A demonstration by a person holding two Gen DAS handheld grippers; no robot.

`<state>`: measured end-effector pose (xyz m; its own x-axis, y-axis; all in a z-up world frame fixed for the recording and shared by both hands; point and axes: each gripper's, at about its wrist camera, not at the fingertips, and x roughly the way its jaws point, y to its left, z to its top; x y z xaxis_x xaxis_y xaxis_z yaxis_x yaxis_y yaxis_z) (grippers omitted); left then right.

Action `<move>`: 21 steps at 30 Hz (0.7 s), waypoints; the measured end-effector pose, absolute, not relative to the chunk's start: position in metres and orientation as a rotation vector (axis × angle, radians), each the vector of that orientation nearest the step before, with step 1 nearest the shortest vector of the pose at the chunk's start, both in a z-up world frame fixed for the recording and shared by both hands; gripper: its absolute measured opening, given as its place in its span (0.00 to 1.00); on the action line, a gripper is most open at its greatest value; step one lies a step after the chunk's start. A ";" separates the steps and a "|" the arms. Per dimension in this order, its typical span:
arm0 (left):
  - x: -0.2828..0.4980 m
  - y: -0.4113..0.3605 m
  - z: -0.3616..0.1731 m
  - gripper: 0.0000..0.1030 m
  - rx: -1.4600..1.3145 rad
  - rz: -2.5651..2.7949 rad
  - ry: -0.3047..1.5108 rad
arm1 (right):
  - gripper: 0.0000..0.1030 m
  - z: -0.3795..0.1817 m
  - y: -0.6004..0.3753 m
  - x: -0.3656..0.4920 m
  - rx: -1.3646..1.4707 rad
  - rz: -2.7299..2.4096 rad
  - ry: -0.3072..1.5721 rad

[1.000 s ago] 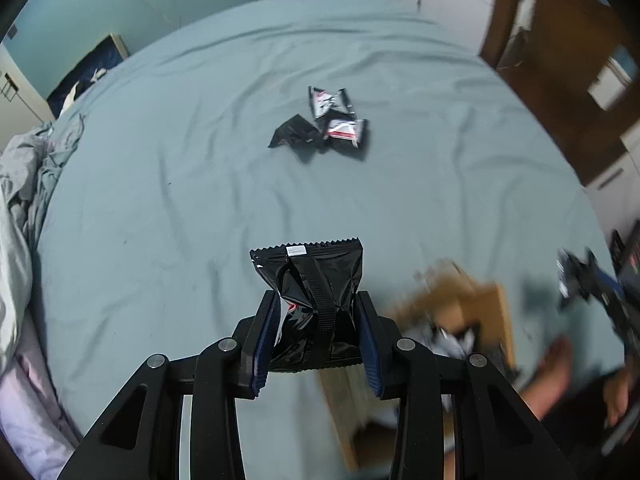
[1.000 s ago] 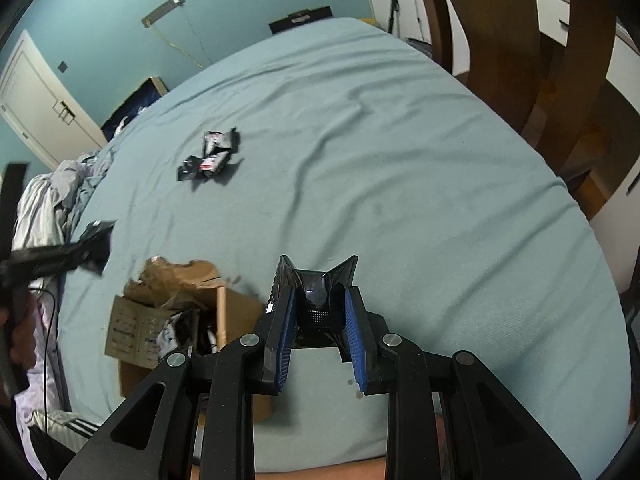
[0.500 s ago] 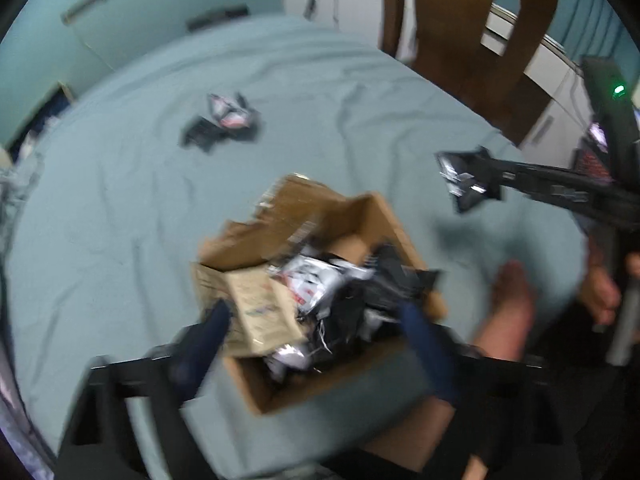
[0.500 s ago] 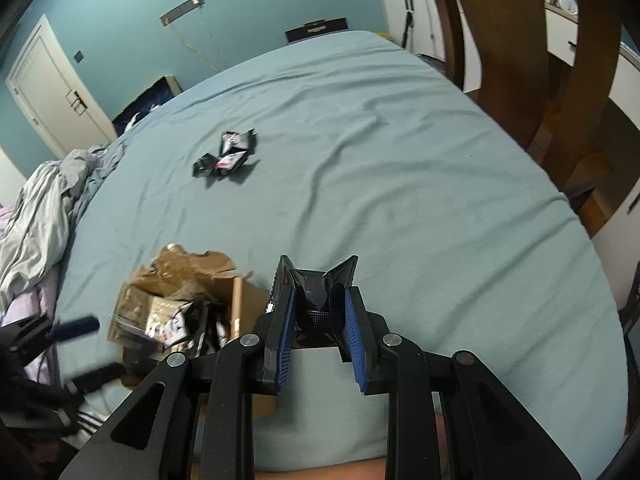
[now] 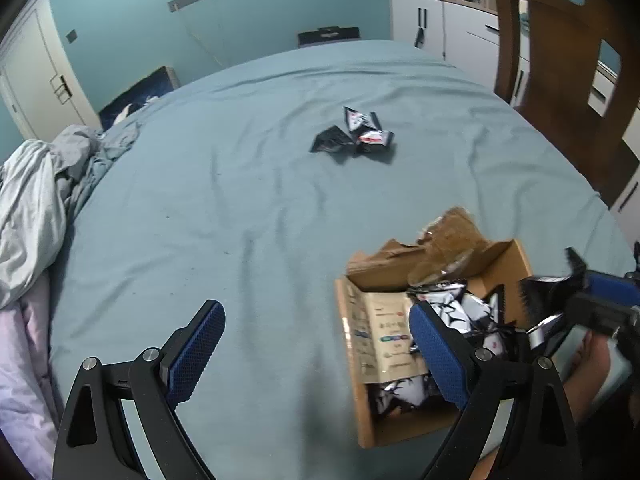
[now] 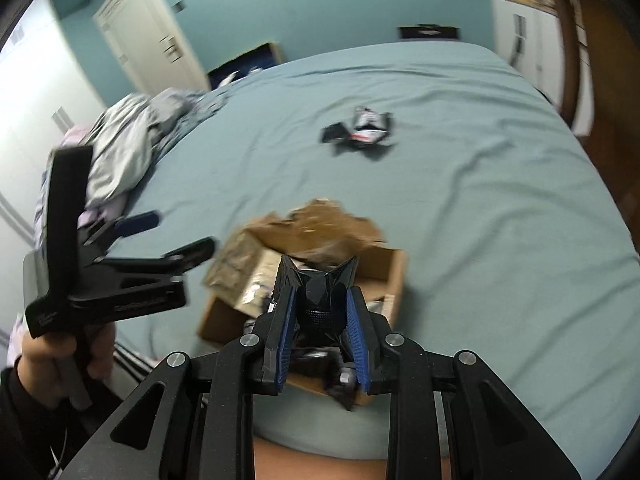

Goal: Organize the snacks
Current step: 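Release both black packets into the cardboard box from both grippers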

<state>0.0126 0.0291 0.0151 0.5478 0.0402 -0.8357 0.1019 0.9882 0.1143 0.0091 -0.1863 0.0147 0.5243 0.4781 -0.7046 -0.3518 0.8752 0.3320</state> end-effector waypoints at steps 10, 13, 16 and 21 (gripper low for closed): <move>0.012 0.019 0.006 0.92 0.220 -0.024 1.022 | 0.75 0.006 -0.226 0.014 0.344 0.431 0.882; 0.012 0.018 0.003 0.92 0.227 -0.021 1.036 | 0.75 0.004 -0.239 0.014 0.341 0.332 0.882; 0.012 0.019 0.001 0.92 0.227 -0.015 1.047 | 0.75 0.000 -0.244 0.015 0.341 0.281 0.906; 0.011 0.022 0.002 0.92 0.208 -0.010 1.054 | 0.75 -0.001 -0.238 0.019 0.314 0.267 0.933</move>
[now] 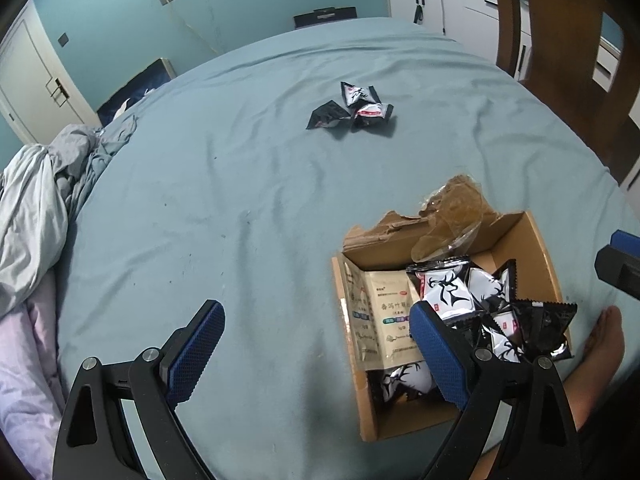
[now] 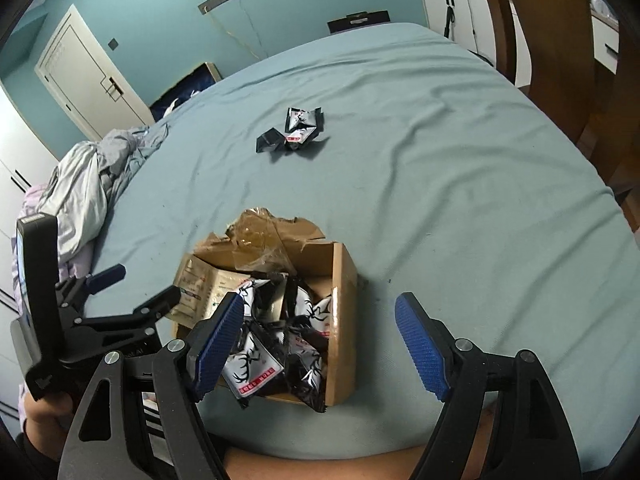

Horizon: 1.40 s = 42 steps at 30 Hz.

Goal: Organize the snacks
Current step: 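Release both black packets into the cardboard box from both grippers, then reach the right gripper to the pile and grasp a white deer-print packet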

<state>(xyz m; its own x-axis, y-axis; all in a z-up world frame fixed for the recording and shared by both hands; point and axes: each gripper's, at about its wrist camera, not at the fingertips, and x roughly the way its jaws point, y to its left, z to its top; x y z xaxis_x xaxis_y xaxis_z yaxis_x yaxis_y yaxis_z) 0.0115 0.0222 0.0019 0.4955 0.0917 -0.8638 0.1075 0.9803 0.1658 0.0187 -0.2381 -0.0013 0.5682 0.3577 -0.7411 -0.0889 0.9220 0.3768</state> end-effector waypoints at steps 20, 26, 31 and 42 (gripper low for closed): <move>0.011 0.024 0.005 0.93 0.188 -0.032 1.056 | 0.75 -0.004 -0.225 0.031 0.304 0.217 0.980; 0.014 0.018 0.002 0.93 0.221 -0.033 1.067 | 0.75 -0.005 -0.231 0.040 0.307 0.210 0.985; 0.027 0.010 0.010 0.94 0.259 -0.058 1.023 | 0.75 -0.006 -0.242 0.046 0.337 0.198 1.012; 0.043 0.035 -0.005 0.94 0.144 -0.072 1.104 | 0.75 0.003 -0.238 0.127 0.411 0.236 1.187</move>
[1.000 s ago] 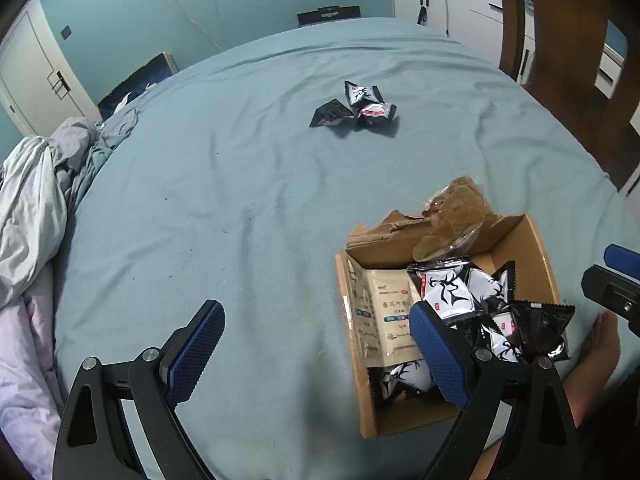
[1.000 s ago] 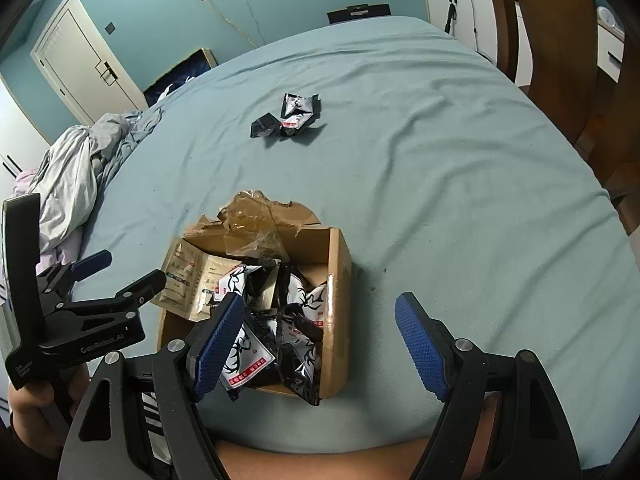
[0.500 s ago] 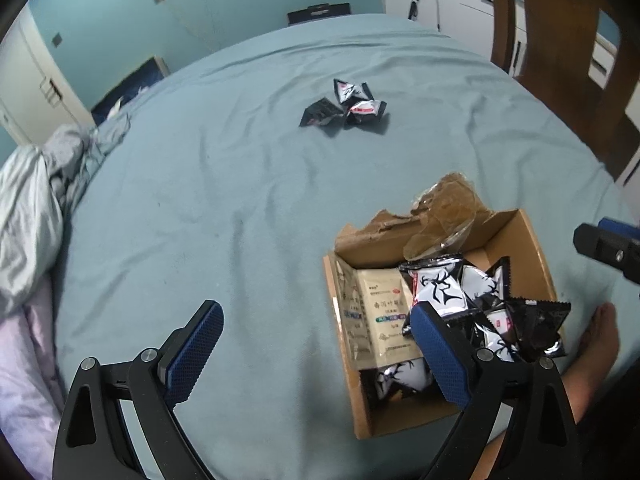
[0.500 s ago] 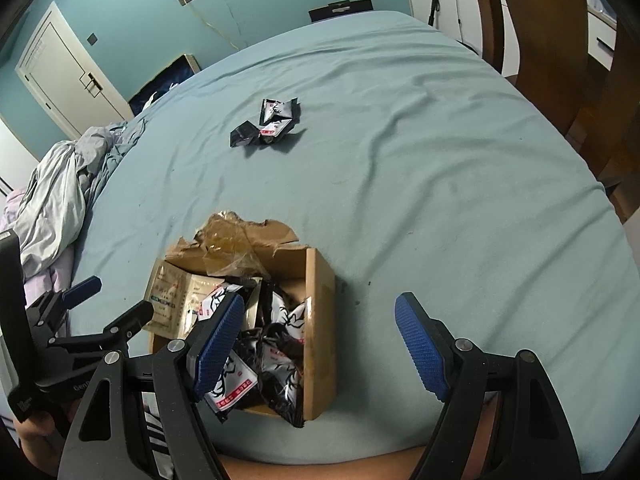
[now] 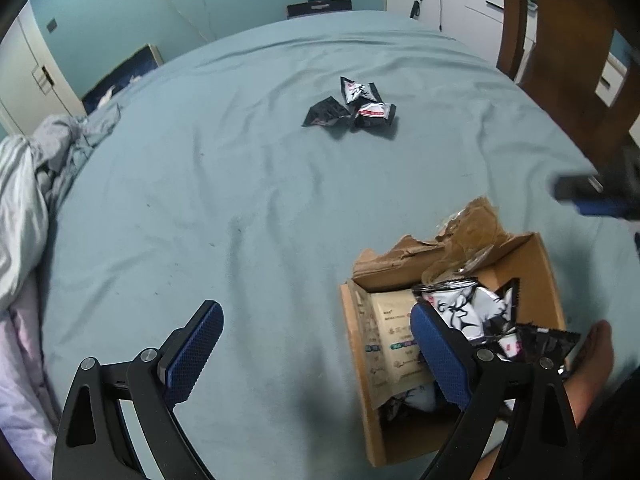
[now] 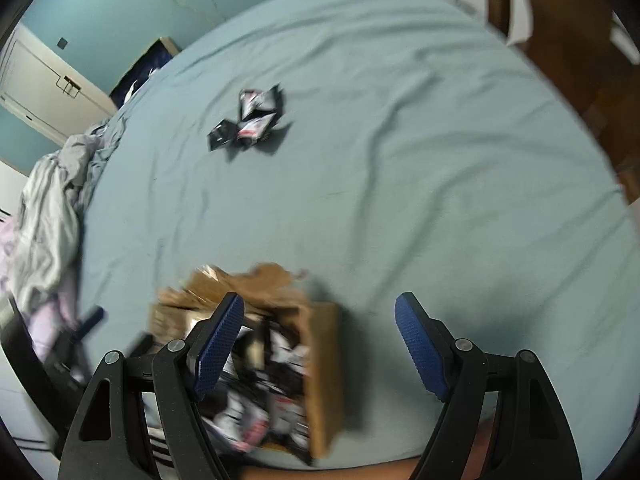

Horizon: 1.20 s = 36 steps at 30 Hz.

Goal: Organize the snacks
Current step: 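Reach the right gripper to the pile and grasp a white deer-print packet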

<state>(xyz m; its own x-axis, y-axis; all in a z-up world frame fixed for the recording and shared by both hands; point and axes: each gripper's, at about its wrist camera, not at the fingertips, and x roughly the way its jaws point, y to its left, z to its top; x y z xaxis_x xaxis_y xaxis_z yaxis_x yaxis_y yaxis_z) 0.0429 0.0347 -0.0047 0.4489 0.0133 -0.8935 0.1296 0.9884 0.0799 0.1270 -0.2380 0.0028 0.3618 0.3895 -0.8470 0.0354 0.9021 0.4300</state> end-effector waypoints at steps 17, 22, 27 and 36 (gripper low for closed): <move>0.063 0.073 -0.014 0.94 -0.081 -0.044 1.133 | 0.75 -0.059 -0.180 0.336 0.645 0.117 1.318; 0.065 0.074 -0.017 0.94 -0.069 -0.026 1.136 | 0.75 -0.085 -0.167 0.348 0.609 0.036 1.385; 0.072 0.075 -0.020 0.94 -0.045 -0.006 1.136 | 0.57 -0.085 -0.155 0.341 0.510 0.024 1.357; 0.074 0.078 -0.025 0.94 0.032 0.079 1.128 | 0.34 -0.045 -0.157 0.272 0.404 0.161 1.267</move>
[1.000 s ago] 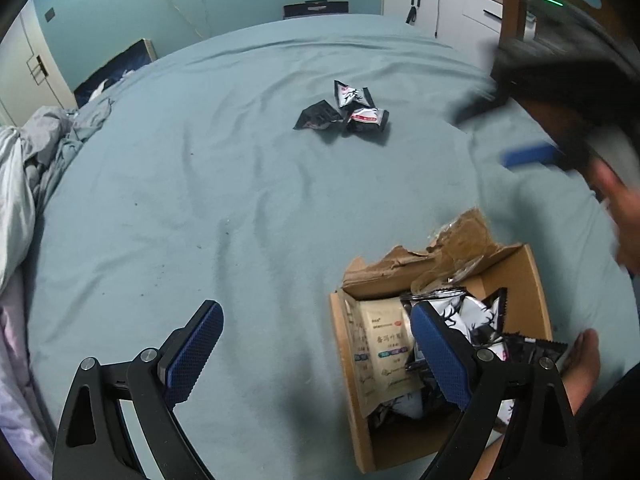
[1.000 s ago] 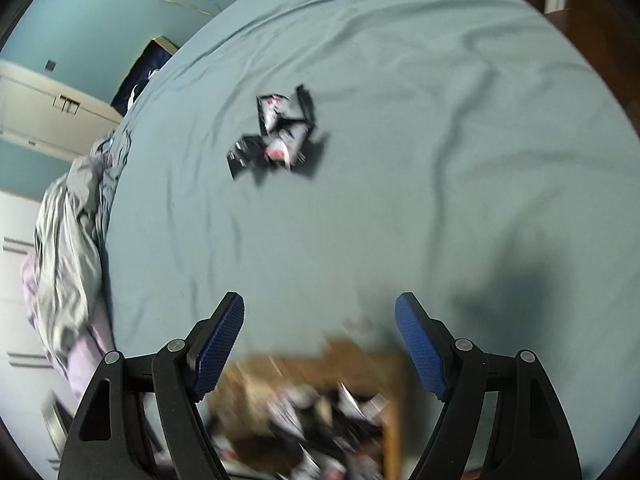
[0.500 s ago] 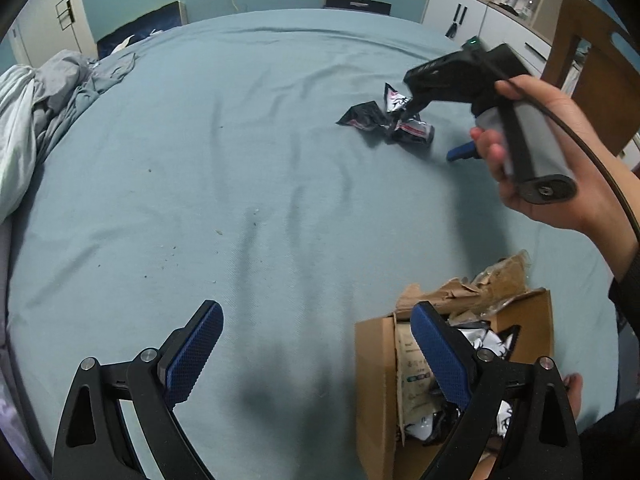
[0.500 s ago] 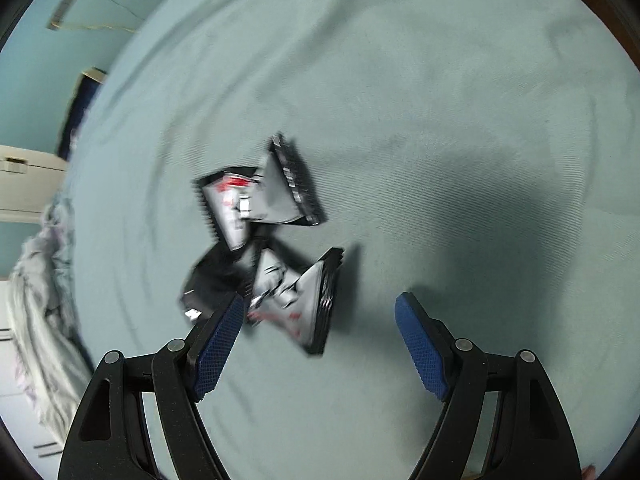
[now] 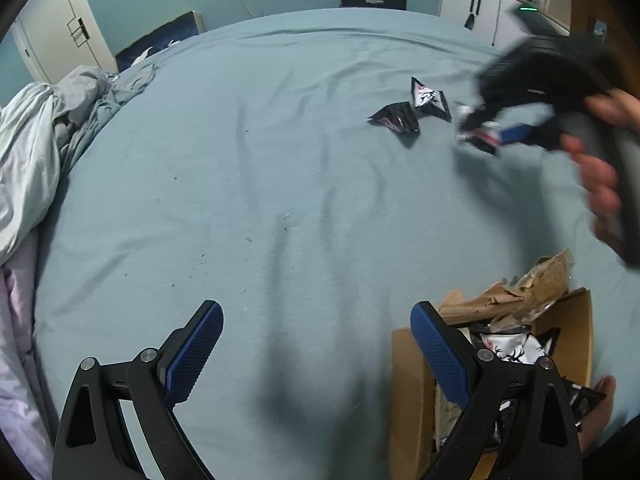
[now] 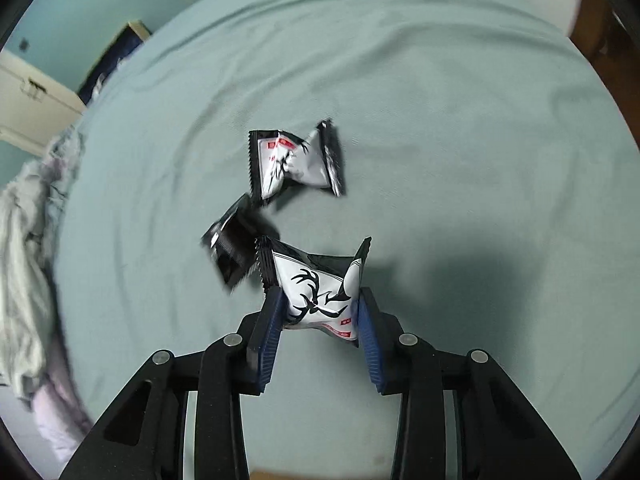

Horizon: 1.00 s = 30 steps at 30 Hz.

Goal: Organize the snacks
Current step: 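Reach the right gripper to the pile and grasp a white deer-print packet, then grasp a black packet with the left gripper while the right gripper holds its packet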

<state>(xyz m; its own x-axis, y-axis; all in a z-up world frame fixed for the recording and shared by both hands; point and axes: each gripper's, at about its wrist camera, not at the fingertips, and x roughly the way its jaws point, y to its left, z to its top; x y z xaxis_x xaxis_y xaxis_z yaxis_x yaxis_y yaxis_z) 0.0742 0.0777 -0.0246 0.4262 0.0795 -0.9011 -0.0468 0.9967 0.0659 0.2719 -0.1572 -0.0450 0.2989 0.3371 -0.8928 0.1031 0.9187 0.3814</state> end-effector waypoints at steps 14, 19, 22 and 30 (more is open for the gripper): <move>0.057 0.060 -0.007 0.94 0.117 0.056 1.078 | 0.34 0.006 -0.275 0.037 0.526 0.206 1.003; 0.063 0.053 0.001 0.94 0.102 0.041 1.100 | 0.34 0.000 -0.274 0.040 0.606 0.210 0.993; 0.079 0.053 0.005 0.94 0.086 0.037 1.133 | 0.34 0.009 -0.285 0.039 0.634 0.220 0.994; 0.165 0.035 0.002 0.94 0.067 0.057 1.204 | 0.34 0.001 -0.289 0.049 0.630 0.226 1.031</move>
<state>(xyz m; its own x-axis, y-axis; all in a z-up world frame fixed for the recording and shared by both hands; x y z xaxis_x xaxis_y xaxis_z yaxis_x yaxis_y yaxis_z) 0.1648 0.0349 0.0020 0.3572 0.0800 -0.9306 -0.0089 0.9966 0.0823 0.0487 -0.2887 0.0008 0.5093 0.4591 -0.7279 0.1125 0.8030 0.5852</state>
